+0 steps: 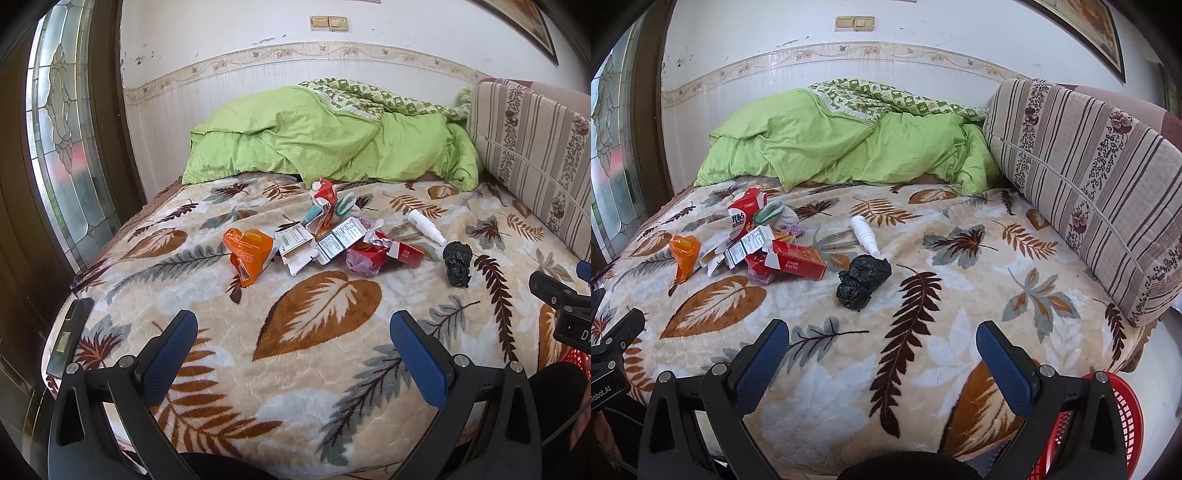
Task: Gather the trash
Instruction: 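Move both grippers toward the trash scattered on the bed, then grasp the orange wrapper with the left gripper while the right gripper grasps the black bag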
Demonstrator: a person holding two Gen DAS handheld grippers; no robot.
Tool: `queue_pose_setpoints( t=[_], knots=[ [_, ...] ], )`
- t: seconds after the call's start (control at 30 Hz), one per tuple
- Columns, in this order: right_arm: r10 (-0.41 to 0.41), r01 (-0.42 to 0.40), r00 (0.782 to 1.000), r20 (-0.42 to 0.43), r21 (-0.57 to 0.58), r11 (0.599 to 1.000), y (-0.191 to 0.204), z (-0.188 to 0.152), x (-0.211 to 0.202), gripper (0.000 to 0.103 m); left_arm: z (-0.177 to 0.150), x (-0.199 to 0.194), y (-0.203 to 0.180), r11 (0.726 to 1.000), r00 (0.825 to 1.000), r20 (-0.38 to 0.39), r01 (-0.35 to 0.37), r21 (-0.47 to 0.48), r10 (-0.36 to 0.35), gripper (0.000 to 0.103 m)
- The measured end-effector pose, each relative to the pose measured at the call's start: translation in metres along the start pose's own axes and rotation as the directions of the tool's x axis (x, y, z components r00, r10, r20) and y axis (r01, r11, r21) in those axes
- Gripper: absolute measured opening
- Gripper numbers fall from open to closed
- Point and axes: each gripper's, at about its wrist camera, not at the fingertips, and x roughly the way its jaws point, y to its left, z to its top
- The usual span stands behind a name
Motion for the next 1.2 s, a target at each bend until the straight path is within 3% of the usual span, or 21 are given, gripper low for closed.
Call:
queue_pose_setpoints(
  t=[0.37,0.53,0.73,0.87,1.07,1.2],
  knots=[
    [0.007,-0.006,0.999,-0.039,0.005,1.000,-0.001,0.003,0.008,0.102,-0.004,0.010,0.000,1.000,1.000,-0.028,0.005,-0.021,-0.006,0.103],
    [0.094,-0.079,0.989,-0.111,0.132,0.988,-0.011,0.019,0.035,0.102,0.002,0.020,0.015,0.997,0.997,-0.069,0.015,-0.074,-0.020,0.103],
    [0.199,-0.137,0.963,-0.184,0.305,0.942,-0.021,0.034,0.084,0.100,0.014,0.038,0.046,0.984,0.993,-0.115,0.018,-0.178,-0.039,0.103],
    [0.242,-0.129,0.943,-0.227,0.422,0.897,-0.028,0.038,0.126,0.089,0.023,0.055,0.065,0.971,0.988,-0.143,0.021,-0.237,-0.056,0.103],
    [0.194,-0.063,0.939,-0.284,0.413,0.909,-0.021,0.041,0.178,0.078,0.036,0.087,0.083,0.955,0.982,-0.171,0.028,-0.296,-0.082,0.103],
    [0.220,-0.087,0.927,-0.304,0.398,0.913,-0.016,0.039,0.193,0.049,0.043,0.113,0.096,0.943,0.976,-0.191,0.035,-0.330,-0.103,0.100]
  ],
)
